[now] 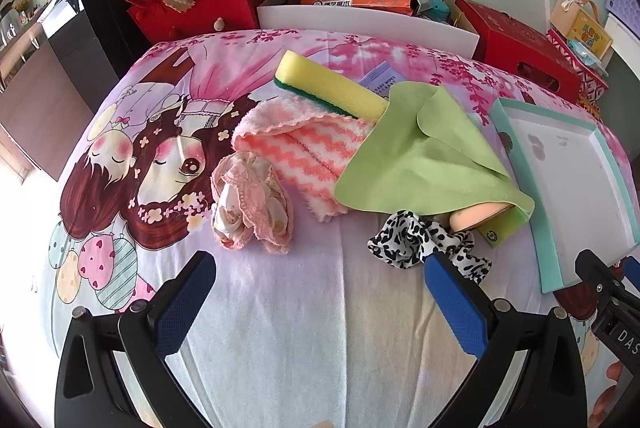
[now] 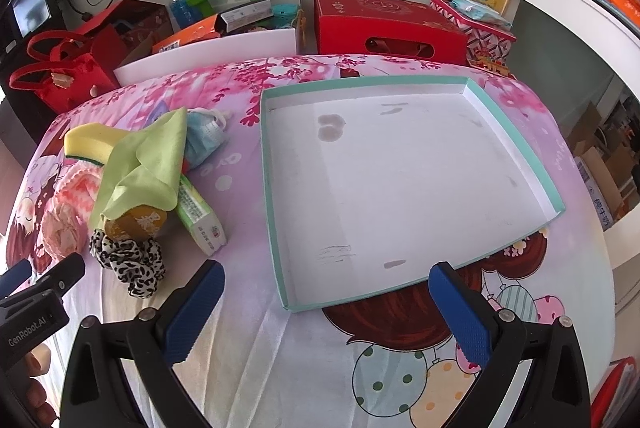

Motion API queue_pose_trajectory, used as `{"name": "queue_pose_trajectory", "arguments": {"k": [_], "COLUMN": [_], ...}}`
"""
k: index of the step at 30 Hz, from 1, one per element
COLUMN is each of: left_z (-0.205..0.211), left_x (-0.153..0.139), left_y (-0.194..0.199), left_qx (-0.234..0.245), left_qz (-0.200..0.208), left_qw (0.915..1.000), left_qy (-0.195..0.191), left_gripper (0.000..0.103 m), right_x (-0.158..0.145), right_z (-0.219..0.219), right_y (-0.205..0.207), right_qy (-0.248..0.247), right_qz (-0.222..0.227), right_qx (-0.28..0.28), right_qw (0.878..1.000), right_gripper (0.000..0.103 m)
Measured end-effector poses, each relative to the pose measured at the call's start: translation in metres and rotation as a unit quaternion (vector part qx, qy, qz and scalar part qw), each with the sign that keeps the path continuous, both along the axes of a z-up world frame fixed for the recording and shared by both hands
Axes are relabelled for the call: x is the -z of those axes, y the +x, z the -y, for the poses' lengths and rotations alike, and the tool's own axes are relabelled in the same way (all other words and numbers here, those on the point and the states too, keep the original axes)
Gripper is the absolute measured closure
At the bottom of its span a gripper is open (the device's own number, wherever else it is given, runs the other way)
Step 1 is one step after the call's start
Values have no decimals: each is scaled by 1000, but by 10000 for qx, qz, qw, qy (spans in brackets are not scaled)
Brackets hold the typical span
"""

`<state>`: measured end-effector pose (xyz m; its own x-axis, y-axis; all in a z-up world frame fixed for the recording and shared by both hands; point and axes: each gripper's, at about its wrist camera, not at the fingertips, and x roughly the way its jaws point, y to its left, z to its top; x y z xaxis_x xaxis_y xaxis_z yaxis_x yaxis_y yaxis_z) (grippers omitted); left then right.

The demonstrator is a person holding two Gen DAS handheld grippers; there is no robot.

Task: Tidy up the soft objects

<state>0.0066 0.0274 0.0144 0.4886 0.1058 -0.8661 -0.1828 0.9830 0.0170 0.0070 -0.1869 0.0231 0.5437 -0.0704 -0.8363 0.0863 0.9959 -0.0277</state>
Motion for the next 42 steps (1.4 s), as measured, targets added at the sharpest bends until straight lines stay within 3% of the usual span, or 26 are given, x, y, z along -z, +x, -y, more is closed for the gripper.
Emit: {"name": "queue_pose_trajectory", "arguments": {"k": [6, 9, 15, 21, 29, 37, 42], "left_z": [-15, -30, -54, -70, -81, -91, -90], "left_x": [-11, -21, -16, -7, 18, 26, 31], "left_y": [-2, -6, -4, -3, 1, 3, 9], "left_qx": [-236, -582, -832, -928, -846, -975, -925], "left_qz": [291, 685, 845, 766, -34, -40, 68], "left_qw": [9992, 9959, 9926, 9927, 9955, 9923, 9919], "left_qy": [-160, -101, -268, -12, -430, -763, -872], "left_gripper": [0, 0, 0, 0, 0, 0, 1], "right_x": [-16, -17, -9, 4, 18, 38, 50], "right_z": [-8, -20, -48, -71, -97, -123, -126], "right_y": [2, 6, 17, 16, 10, 11, 17], "right_qy": [492, 593, 674, 797, 829, 977, 1124], "right_qz": [708, 834, 721, 294, 6, -147, -216], "right_qx": [-199, -414, -834, -1186, -1476, -1778, -1771], "right_qw": [9961, 9939, 9916, 9893, 9856, 9791, 9775], "right_gripper": [0, 0, 0, 0, 0, 14, 16]}}
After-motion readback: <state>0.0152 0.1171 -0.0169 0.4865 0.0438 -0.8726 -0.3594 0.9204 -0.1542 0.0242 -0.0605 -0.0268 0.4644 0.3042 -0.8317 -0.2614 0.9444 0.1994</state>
